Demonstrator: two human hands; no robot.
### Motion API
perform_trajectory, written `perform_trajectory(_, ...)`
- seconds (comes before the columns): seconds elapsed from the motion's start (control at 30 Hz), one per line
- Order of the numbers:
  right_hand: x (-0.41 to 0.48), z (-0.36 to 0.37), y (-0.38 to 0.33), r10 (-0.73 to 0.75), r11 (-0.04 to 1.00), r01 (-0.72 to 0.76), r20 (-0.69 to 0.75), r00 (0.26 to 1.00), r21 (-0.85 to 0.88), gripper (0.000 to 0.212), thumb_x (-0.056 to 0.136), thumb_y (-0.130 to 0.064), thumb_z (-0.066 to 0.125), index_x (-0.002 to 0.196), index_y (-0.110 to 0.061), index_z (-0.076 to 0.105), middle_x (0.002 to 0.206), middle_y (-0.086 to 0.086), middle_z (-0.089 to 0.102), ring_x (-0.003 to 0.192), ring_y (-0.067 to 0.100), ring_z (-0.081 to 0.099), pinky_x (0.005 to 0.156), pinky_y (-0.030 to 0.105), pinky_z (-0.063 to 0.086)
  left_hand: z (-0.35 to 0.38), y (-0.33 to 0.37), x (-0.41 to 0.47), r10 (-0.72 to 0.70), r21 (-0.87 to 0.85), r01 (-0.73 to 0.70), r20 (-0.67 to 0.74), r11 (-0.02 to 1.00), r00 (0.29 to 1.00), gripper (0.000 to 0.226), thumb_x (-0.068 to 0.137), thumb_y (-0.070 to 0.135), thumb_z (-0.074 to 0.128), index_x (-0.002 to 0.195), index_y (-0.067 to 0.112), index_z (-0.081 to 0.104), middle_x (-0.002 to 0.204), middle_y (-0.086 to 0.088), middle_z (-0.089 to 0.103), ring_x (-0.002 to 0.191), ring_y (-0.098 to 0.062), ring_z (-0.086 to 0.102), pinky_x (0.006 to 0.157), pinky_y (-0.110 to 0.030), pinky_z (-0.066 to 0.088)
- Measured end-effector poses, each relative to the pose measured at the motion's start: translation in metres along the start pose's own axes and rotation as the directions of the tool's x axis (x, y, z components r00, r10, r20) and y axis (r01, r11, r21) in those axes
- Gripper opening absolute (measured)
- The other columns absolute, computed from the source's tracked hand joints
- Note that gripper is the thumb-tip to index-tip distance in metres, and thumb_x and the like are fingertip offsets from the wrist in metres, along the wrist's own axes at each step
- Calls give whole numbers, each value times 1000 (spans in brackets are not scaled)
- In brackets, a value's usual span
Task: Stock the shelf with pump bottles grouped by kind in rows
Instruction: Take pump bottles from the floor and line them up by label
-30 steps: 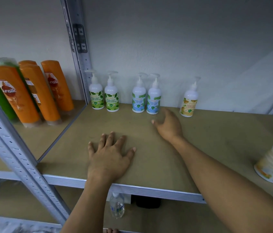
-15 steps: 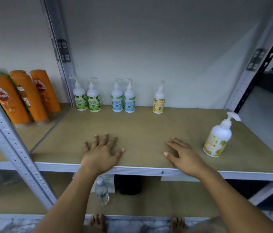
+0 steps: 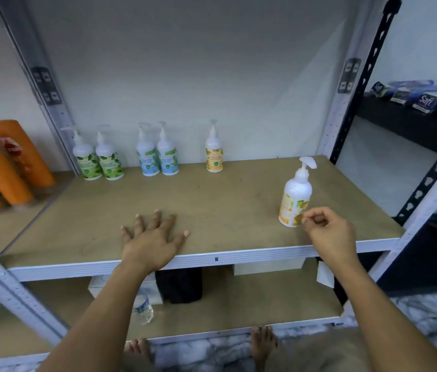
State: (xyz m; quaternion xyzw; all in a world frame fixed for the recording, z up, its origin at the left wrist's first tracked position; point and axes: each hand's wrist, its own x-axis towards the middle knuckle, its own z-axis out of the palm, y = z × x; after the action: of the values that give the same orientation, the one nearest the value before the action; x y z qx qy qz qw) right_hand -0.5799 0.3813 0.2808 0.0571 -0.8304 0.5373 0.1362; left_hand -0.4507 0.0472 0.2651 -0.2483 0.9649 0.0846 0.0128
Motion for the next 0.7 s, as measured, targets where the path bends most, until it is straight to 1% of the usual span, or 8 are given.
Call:
perform_trajectory(0.07,11,-8,9,75,995,-72,-43,996,73,21,83,-7,73,100,-20,67,88,-4,68,85,16,66,88,42,56,0,1,1,-7,5,7,5,1000,1000,78,87,83,17,156,45,13,168,9,5,153,-37,-1,118,-64,-1)
perform_trajectory(0.1,16,-9,12,107,986,-105,-7,994,126,32,83,-9,76,110,-21,64,95,-2,68,90,15,66,92,44,55,1,2,2,-11,6,11,4,1000,1000,78,87,83,17,155,46,14,168,9,5,153,-37,-1,118,-65,-1)
perform_trajectory(0.17,24,-10,15,109,974,-136,149,983,184,58,81,-10,80,131,-22,55,113,-3,66,105,10,65,98,37,52,2,3,3,-16,6,16,-2,1000,1000,78,86,84,17,155,47,13,167,10,5,153,-37,0,117,-65,0)
perform_trajectory(0.23,34,-8,17,51,972,-116,300,952,202,74,80,-7,81,143,-22,47,124,-5,64,114,6,63,98,29,50,3,4,4,-15,6,15,-11,1000,1000,77,86,84,16,154,48,13,167,12,5,153,-36,1,117,-66,1)
perform_trajectory(0.37,48,-7,20,-21,966,-92,428,904,243,74,82,5,74,144,-22,46,129,-7,64,114,4,64,89,23,54,3,4,5,-3,8,3,-16,1000,1000,75,87,83,17,154,49,13,167,17,4,154,-28,0,116,-67,2)
perform_trajectory(0.5,53,-1,22,-51,978,-61,505,861,201,70,81,4,76,138,-26,49,126,-10,66,114,3,64,100,27,50,2,5,7,4,2,-4,-2,1000,1000,76,87,83,17,155,49,12,166,18,1,155,-25,-2,116,-67,1)
perform_trajectory(0.6,55,3,23,-37,983,-58,501,865,174,68,80,1,79,136,-24,49,124,-11,67,113,5,65,101,31,49,1,7,9,16,-1,-16,1,1000,1000,74,88,82,18,155,49,12,166,18,1,155,-24,-3,116,-68,0)
perform_trajectory(0.7,54,6,22,-29,981,-65,468,883,184,65,80,2,79,134,-20,50,122,-9,68,108,3,66,97,29,51,-1,7,11,25,-4,-25,10,1000,1000,75,88,82,18,155,49,12,166,18,0,155,-24,-3,116,-68,-1)
